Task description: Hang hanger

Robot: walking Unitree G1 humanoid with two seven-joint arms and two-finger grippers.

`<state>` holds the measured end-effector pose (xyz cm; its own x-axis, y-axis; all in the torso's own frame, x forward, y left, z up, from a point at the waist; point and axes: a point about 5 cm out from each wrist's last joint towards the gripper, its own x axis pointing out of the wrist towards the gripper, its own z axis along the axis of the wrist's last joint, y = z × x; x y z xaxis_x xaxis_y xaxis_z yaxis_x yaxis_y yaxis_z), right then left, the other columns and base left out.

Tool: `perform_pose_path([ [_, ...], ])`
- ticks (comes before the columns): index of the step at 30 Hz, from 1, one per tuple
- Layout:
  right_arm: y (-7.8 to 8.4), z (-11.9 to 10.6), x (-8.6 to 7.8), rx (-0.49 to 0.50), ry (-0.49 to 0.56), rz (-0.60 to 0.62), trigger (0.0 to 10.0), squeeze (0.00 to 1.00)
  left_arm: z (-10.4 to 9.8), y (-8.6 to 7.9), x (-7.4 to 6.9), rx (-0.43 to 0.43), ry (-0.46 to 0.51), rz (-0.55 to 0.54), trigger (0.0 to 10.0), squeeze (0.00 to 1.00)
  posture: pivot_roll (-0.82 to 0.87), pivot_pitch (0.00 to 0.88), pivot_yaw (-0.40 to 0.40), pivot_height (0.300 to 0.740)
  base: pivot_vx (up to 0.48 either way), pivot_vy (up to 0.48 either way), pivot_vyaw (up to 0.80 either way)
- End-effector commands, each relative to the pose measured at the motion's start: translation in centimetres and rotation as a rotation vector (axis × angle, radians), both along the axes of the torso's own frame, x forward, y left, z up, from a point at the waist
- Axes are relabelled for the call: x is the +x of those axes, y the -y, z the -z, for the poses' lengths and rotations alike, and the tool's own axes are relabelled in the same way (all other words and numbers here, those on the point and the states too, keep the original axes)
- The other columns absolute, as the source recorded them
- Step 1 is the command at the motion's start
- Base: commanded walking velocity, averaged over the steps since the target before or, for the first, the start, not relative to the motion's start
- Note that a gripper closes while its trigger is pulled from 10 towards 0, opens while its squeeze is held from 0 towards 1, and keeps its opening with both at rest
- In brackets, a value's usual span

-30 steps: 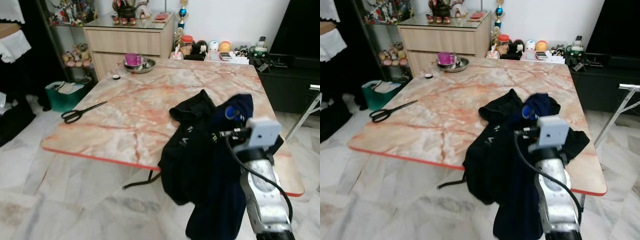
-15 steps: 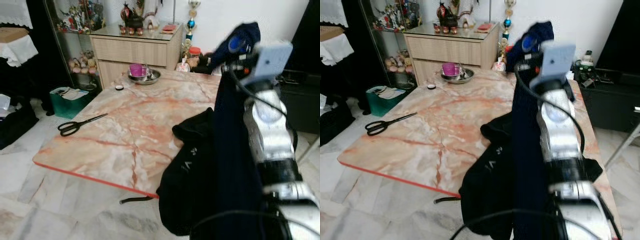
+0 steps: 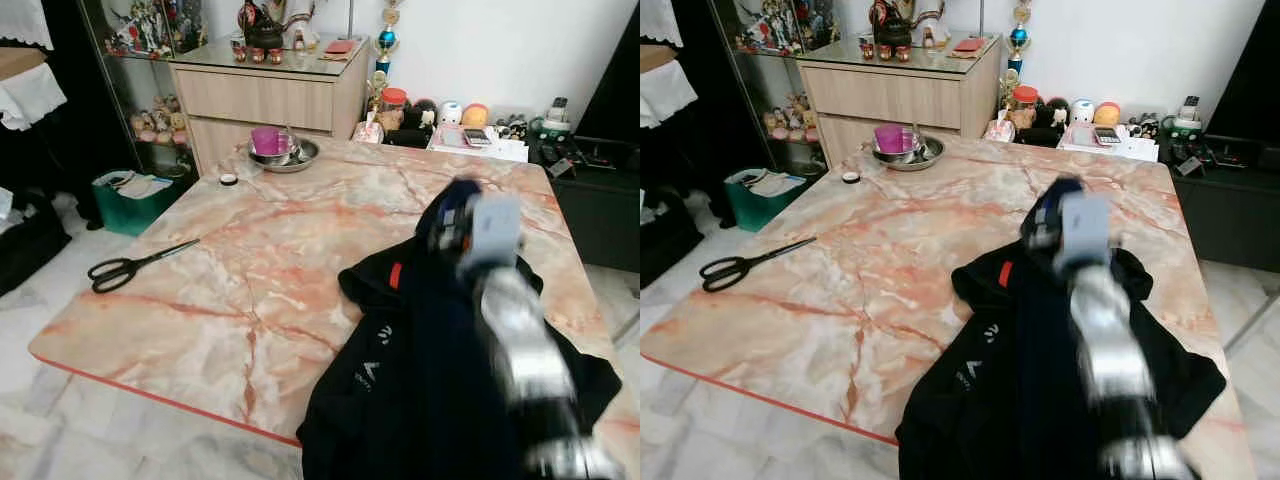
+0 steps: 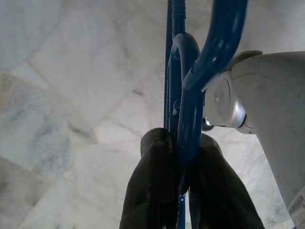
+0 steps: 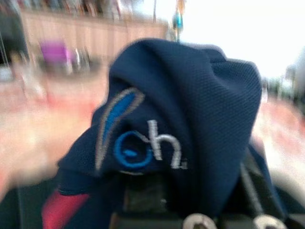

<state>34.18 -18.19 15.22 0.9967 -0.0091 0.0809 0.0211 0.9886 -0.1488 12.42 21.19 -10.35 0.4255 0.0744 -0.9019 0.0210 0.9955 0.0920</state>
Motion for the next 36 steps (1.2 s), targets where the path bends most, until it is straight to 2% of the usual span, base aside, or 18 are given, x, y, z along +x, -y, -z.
perform_pose_path([
  [1, 0.0, -1.2, -0.4, 0.004, 0.051, 0.012, 10.0, 1.0, 0.5, 1.8, -0.7, -0.035, -0.039, 0.039, 10.0, 0.0, 0.09, 0.034, -0.003, 0.74, 0.0, 0.0, 0.0],
  [5, 0.3, 0.8, -3.2, 0.016, 0.028, 0.063, 10.0, 1.0, 0.5, 2.8, -0.1, -0.045, -0.03, 0.048, 10.0, 0.0, 0.09, 0.039, -0.005, 0.74, 0.0, 0.0, 0.0],
  [8, 0.6, 1.0, -5.0, -0.036, 0.03, 0.091, 10.0, 1.0, 0.5, 2.1, -0.6, -0.035, -0.034, 0.054, 10.0, 0.0, 0.08, 0.043, -0.005, 0.74, 0.0, 0.0, 0.0],
  [12, 0.7, 1.5, -7.1, -0.016, 0.001, 0.134, 10.0, 1.0, 0.5, 1.7, -0.7, -0.024, -0.036, 0.052, 10.0, 0.0, 0.09, 0.043, -0.009, 0.74, 0.0, 0.0, 0.0],
  [16, 0.6, 1.7, -7.3, -0.015, -0.006, 0.133, 10.0, 1.0, 0.5, 1.7, -0.7, -0.022, -0.036, 0.052, 10.0, 0.0, 0.09, 0.043, -0.009, 0.74, 0.0, 0.0, 0.0],
  [18, -0.1, 2.2, -8.2, 0.006, -0.042, 0.118, 10.0, 1.0, 0.5, 1.7, -0.8, -0.02, -0.042, 0.057, 10.0, 0.0, 0.09, 0.043, -0.01, 0.74, 0.0, 0.0, 0.0],
  [21, -0.3, 2.3, -8.4, 0.007, -0.052, 0.11, 10.0, 1.0, 0.5, 1.6, -0.8, -0.017, -0.048, 0.061, 10.0, 0.0, 0.09, 0.042, -0.011, 0.74, 0.0, 0.0, 0.0],
  [24, -0.1, 2.6, -8.7, 0.005, -0.069, 0.118, 10.0, 1.0, 0.5, 1.6, -0.8, -0.017, -0.048, 0.061, 10.0, 0.0, 0.09, 0.042, -0.011, 0.74, 0.0, 0.0, 0.0],
  [27, 0.7, 3.7, -9.9, -0.023, -0.148, 0.133, 10.0, 1.0, 0.5, 1.6, -0.8, -0.019, -0.046, 0.059, 10.0, 0.0, 0.09, 0.044, -0.013, 0.74, 0.0, 0.0, 0.0],
  [29, 1.0, 4.0, -10.3, -0.022, -0.16, 0.137, 10.0, 1.0, 0.5, 1.6, -0.8, -0.019, -0.046, 0.059, 10.0, 0.0, 0.09, 0.046, -0.012, 0.74, 0.0, 0.0, 0.0],
  [32, 1.3, 3.4, -10.6, 0.021, -0.114, 0.152, 10.0, 1.0, 0.5, 1.7, -0.7, -0.02, -0.044, 0.06, 10.0, 0.0, 0.09, 0.047, -0.012, 0.74, 0.0, 0.0, 0.0],
  [33, 0.7, 2.5, -10.4, 0.044, -0.06, 0.117, 10.0, 1.0, 0.5, 1.7, -0.7, -0.021, -0.042, 0.06, 10.0, 0.0, 0.09, 0.045, -0.012, 0.74, 0.0, 0.0, 0.0],
  [34, 0.7, 2.5, -10.4, 0.044, -0.06, 0.117, 10.0, 1.0, 0.5, 1.7, -0.7, -0.021, -0.042, 0.06, 10.0, 0.0, 0.09, 0.045, -0.012, 0.74, 0.0, 0.0, 0.0],
  [36, -0.6, 1.7, -10.4, 0.019, -0.01, 0.044, 10.0, 1.0, 0.5, 1.7, -0.6, -0.021, -0.04, 0.061, 10.0, 0.0, 0.1, 0.044, -0.016, 0.74, 0.0, 0.0, 0.0],
])
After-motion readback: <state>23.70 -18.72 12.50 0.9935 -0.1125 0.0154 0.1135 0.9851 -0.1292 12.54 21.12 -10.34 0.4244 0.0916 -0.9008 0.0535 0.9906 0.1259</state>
